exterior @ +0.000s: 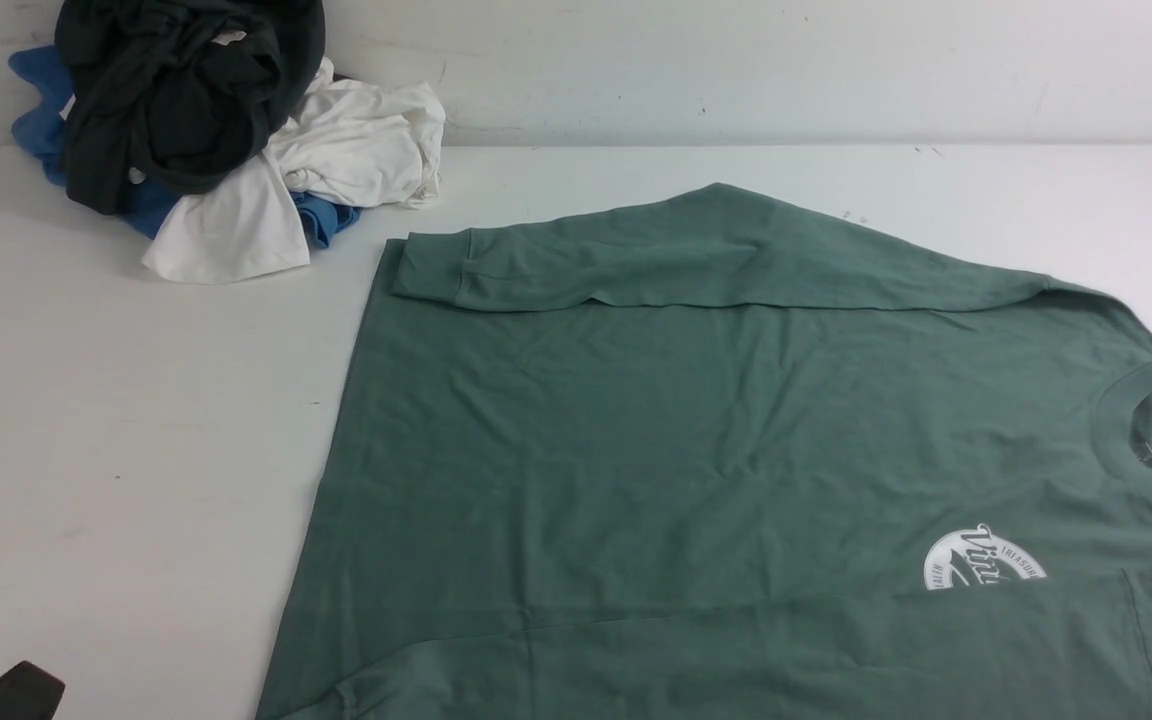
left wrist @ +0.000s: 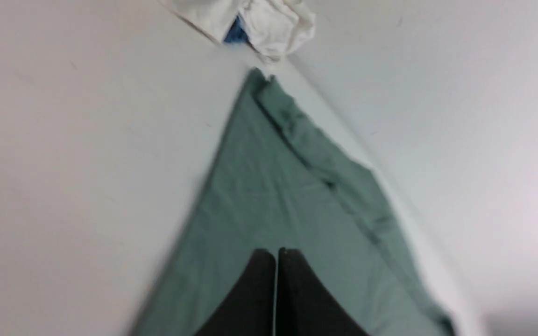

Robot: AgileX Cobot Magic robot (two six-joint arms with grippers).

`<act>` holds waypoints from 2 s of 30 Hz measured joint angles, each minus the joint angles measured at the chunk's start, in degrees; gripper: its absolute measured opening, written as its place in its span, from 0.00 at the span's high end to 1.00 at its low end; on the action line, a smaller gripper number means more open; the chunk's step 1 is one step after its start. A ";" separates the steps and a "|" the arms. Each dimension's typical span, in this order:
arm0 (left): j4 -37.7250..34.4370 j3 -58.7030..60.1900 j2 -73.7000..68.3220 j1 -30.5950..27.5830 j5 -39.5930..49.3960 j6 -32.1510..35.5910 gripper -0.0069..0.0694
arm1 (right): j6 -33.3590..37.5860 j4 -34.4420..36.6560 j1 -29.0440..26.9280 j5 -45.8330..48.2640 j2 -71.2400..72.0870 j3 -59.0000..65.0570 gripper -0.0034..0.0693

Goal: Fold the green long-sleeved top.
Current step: Use the left arm to clamp the cuff closest to it

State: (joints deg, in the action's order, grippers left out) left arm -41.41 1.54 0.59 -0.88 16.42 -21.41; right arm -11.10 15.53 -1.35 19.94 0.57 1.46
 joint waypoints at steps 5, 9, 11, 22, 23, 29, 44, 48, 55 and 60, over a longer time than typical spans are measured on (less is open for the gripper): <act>-8.59 0.00 0.00 0.00 -0.29 -0.46 0.92 | -5.07 18.14 0.00 -2.32 0.00 0.05 0.97; -9.38 0.00 0.00 0.00 -0.29 0.17 0.92 | -6.18 26.81 0.00 -3.21 0.00 0.05 0.97; -9.42 0.00 0.00 0.00 -0.29 1.10 0.92 | -6.09 27.95 0.00 -3.62 0.00 0.05 0.97; -9.39 -10.41 0.00 0.00 2.05 34.17 0.92 | -1.77 25.41 0.00 -5.74 0.00 0.05 0.97; -9.39 -11.10 -0.17 0.00 2.43 35.85 0.92 | -1.28 25.41 0.00 -5.80 0.00 0.05 0.97; -6.16 -21.07 -13.09 0.00 10.93 46.60 0.92 | 12.78 23.81 0.00 -5.03 -1.27 -4.32 0.97; 27.17 -57.53 -57.60 8.90 53.08 47.99 0.92 | 37.42 12.20 3.11 26.08 -41.53 -45.53 0.97; 30.09 -59.86 -67.54 18.10 53.92 47.88 0.90 | 37.60 11.97 9.95 41.14 -51.53 -52.47 0.97; 31.66 -59.86 -80.75 27.05 53.57 51.35 0.67 | 37.65 11.00 19.03 51.26 -54.35 -53.73 0.97; 32.76 -59.86 -88.53 29.35 50.44 52.95 0.47 | 37.71 10.44 20.09 51.64 -54.35 -53.79 0.97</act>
State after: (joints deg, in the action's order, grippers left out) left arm -8.65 -58.32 -87.93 28.46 66.85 31.54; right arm 26.61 25.97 18.74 71.58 -53.78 -52.32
